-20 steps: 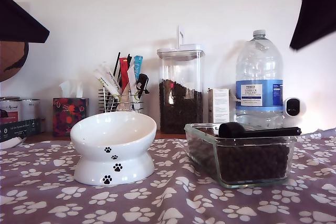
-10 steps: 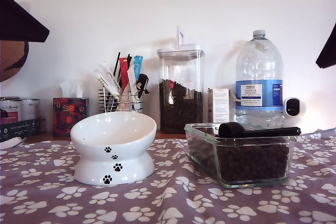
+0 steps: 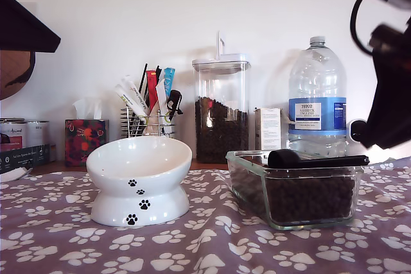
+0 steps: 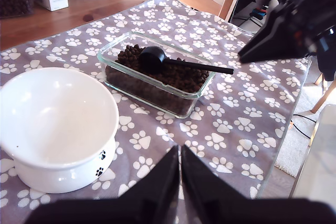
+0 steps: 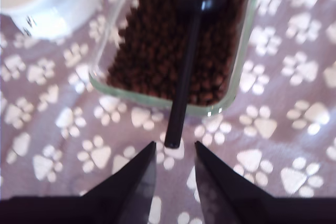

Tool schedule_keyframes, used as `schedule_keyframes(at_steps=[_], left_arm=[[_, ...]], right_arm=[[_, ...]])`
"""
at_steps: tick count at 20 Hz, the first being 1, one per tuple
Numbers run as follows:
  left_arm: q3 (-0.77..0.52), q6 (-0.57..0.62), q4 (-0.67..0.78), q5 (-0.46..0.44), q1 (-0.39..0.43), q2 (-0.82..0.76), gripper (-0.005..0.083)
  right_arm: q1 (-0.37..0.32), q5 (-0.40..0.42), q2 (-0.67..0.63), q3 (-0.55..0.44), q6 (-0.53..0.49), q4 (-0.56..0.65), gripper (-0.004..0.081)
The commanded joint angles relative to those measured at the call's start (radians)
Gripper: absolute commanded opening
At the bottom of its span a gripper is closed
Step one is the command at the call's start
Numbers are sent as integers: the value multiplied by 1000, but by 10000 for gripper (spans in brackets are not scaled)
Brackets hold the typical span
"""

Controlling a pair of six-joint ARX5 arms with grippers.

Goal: Measure one spoon of cat food and pour it into the food bowl

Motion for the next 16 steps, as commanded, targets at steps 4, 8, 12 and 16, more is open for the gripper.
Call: schedule_keyframes(at_steps=[4, 8, 12, 16], left_arm=[[-16, 2, 8, 0, -3, 4, -19], [-16, 2, 8, 0, -3, 4, -19], [-16, 2, 8, 0, -3, 4, -19], [-16, 2, 8, 0, -3, 4, -19]], right_arm=[[5, -3, 78, 49, 10, 11, 231], [5, -2, 126, 66, 10, 34, 230], [5, -3, 182, 73, 24, 39, 228], [5, -4, 193, 106, 28, 44, 135]])
